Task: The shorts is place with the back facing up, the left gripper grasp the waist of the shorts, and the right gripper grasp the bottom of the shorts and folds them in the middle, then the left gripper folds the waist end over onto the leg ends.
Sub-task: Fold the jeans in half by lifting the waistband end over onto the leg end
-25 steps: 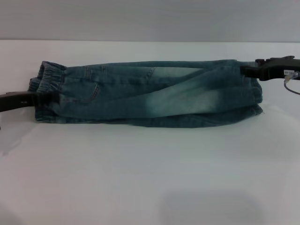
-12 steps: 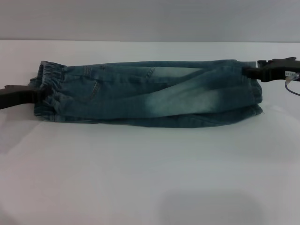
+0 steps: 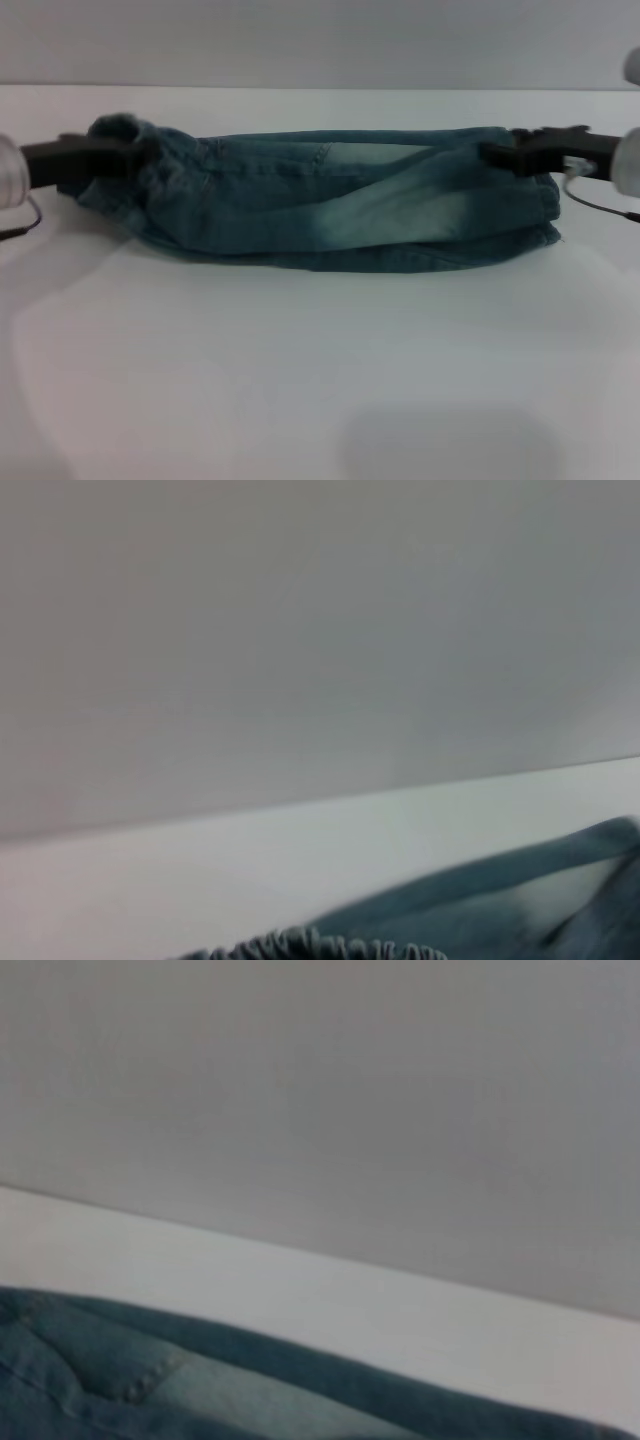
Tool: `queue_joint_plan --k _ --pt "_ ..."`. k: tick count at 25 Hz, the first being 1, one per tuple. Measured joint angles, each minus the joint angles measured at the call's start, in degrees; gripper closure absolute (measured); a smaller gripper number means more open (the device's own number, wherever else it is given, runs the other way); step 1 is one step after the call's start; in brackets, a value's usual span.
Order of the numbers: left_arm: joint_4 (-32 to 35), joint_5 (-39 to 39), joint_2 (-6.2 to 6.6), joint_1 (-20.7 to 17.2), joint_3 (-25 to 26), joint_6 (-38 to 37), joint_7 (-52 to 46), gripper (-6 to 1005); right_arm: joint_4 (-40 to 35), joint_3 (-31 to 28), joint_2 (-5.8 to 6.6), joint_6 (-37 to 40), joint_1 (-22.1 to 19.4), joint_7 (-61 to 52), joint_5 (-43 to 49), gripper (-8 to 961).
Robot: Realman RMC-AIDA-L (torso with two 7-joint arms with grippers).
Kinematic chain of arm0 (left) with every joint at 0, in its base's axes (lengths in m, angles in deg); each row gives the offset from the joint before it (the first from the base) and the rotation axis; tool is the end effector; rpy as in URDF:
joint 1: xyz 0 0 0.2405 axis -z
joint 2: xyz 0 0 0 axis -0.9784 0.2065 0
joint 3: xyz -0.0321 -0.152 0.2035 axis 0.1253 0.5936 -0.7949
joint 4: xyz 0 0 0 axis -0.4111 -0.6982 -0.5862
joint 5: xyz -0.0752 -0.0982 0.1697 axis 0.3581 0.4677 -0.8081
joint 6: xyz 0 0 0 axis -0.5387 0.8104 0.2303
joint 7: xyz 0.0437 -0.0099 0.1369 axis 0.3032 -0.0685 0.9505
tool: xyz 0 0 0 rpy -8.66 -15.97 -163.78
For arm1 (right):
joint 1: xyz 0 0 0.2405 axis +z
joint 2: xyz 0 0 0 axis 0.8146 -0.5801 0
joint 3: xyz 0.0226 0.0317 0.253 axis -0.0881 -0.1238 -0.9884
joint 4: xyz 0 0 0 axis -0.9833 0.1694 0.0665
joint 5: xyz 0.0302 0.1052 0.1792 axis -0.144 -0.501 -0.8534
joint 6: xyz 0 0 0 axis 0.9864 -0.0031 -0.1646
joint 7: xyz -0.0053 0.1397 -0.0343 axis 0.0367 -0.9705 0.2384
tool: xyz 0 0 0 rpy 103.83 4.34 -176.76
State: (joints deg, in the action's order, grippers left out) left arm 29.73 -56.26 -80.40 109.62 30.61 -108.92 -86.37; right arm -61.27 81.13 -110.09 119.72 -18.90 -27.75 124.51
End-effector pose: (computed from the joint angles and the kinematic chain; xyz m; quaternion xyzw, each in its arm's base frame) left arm -0.2856 0.3960 0.0373 -0.8503 -0.3922 -0.1713 0.3063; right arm 0.2721 0.4216 -0.0021 -0.8525 0.3658 0.1304 0.3498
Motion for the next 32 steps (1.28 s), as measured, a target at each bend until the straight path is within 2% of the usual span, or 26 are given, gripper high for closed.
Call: queue_joint_plan --k 4,5,9,18,24,32 --pt "0.42 0.59 -0.03 0.94 -0.80 -0.47 0.00 938 5.56 2.52 -0.03 -3.28 2.53 7.04 -7.12 419" --pt "2.65 2.77 -0.07 2.98 -3.88 -1.32 -0.06 937 7.08 2.86 -0.07 -3.53 3.40 8.57 -8.63 419" --pt "7.26 3.95 -0.03 5.32 -6.97 -2.99 -1.83 935 9.41 4.81 -0.34 -3.76 5.29 10.19 -10.28 419" --pt "10.58 4.16 0.12 10.88 -8.17 -3.47 -5.58 931 9.60 15.85 -0.53 -3.37 6.52 9.97 -16.83 420" --pt "11.96 5.15 -0.02 13.86 -9.22 -4.85 -7.21 928 9.77 19.68 -0.68 -3.84 7.92 9.96 -18.81 420" --pt "13.20 8.14 -0.13 14.28 -12.63 -5.79 -7.32 924 8.09 26.61 -0.72 -3.43 9.19 9.76 -23.01 420"
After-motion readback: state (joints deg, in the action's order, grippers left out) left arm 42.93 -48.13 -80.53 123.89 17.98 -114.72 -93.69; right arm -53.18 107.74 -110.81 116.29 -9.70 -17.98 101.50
